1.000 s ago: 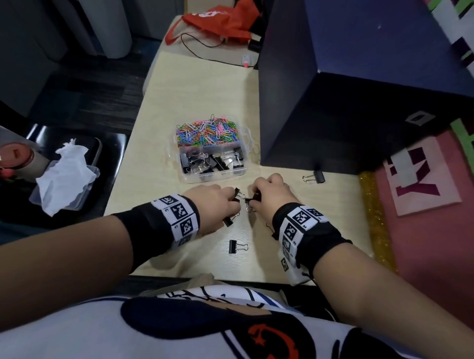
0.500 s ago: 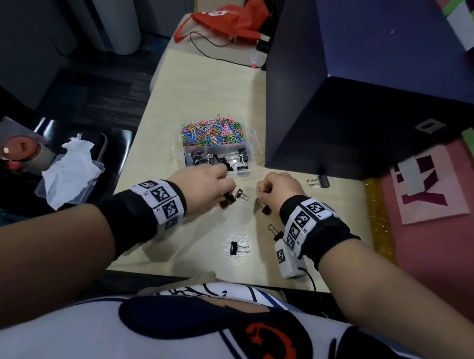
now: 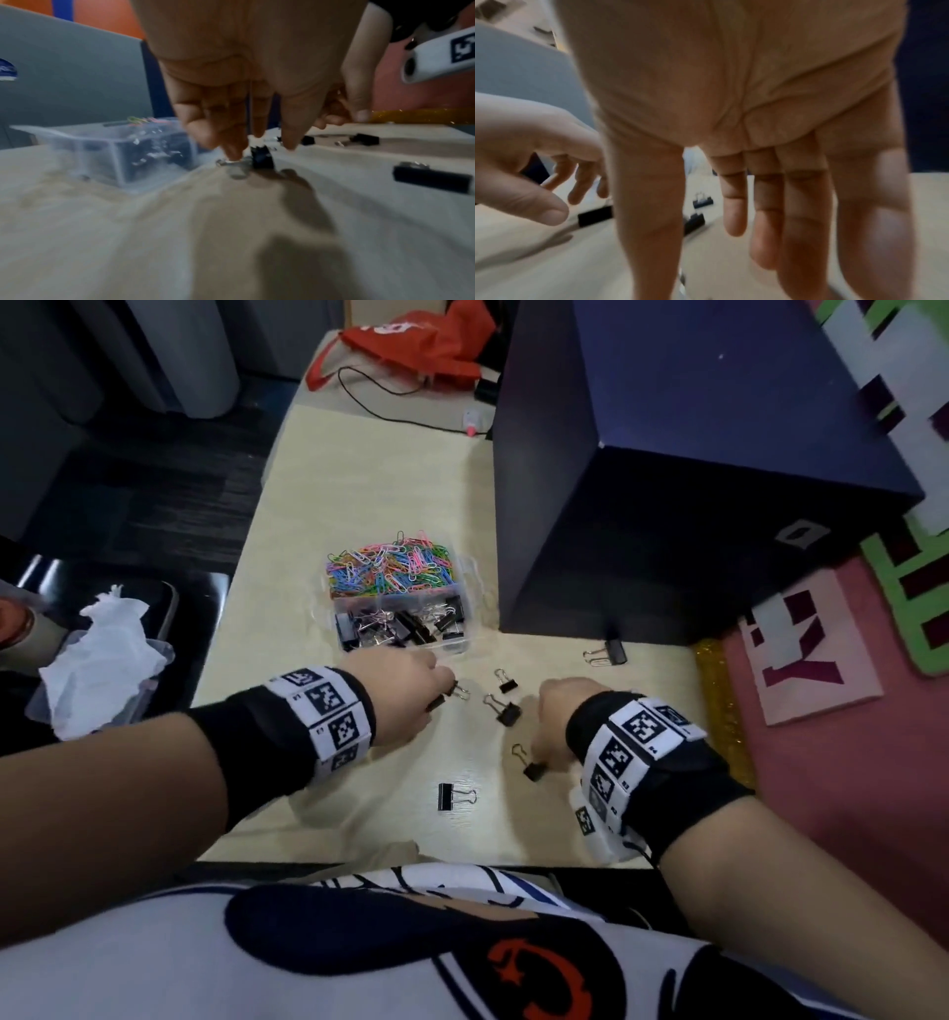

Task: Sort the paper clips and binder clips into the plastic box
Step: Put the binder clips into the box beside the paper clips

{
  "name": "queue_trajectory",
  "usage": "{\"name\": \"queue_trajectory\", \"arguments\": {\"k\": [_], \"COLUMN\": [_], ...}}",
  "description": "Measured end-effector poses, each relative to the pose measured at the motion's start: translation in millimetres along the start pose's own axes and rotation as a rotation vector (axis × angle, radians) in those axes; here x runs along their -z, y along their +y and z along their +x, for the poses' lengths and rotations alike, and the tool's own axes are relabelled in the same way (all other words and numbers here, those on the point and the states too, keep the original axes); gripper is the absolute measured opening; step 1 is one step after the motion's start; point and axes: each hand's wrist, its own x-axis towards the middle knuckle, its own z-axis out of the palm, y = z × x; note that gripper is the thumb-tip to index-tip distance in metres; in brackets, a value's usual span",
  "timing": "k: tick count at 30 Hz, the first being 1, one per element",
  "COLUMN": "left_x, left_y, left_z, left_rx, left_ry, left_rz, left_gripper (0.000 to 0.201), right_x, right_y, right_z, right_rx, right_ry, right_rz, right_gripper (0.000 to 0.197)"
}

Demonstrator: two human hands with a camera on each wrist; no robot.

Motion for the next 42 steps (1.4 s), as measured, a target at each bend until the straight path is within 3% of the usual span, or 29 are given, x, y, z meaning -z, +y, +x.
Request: {"name": "queue_trajectory", "arguments": {"k": [3, 9, 14, 16, 20, 24, 27, 33, 35, 39, 42], "left_x": [-11, -17, -16, -15, -11, 2, 15, 29, 26, 16, 10], "left_y": [7, 9, 9, 8, 1, -13, -24, -43, -48, -50, -32], "left_z": [6, 11, 3, -1, -8, -10, -9, -4, -3, -6, -13], "left_rx": [0.04, 0.065, 0.115, 0.117, 0.147, 0.18, 0.195, 0.241, 0.271, 0.279, 0.187], "left_ry": [-0.058, -0.018, -0.044, -0.048, 0.0, 0.109, 0.259, 0.415, 0.452, 0.454, 0.322], "left_rz": [-0.006, -0.047, -0.093, -0.104, -0.2, -0.265, -0.304, -0.439, -0.463, -0.406, -0.312], "left_gripper": [0.043, 0.024, 0.023, 0.025, 0.025, 0.033, 0.028, 0.023, 0.025, 0.034, 0.028], "right_x": [-22, -39, -44, -46, -45, -40, -38, -25, -14, 12, 16], "right_y": [1, -6, -7, -11, -21, -27, -26, -21, -21, -27, -30], "right_z": [5, 34, 44, 47, 50, 52, 52, 49, 46, 39, 41], "right_rx": [-0.041, -0.144, 0.009, 0.068, 0.158, 0.144, 0.117, 0.088, 0.067, 0.172, 0.22], "right_ry": [-0.072, 0.164, 0.311, 0.347, 0.436, 0.4, 0.376, 0.358, 0.416, 0.719, 0.739], "right_rz": [0.039, 0.414, 0.583, 0.568, 0.539, 0.518, 0.488, 0.41, 0.448, 0.628, 0.674], "right_gripper": [0.04, 0.049, 0.065, 0.06, 0.028, 0.033, 0.032, 0.03, 0.031, 0.022, 0.028]}}
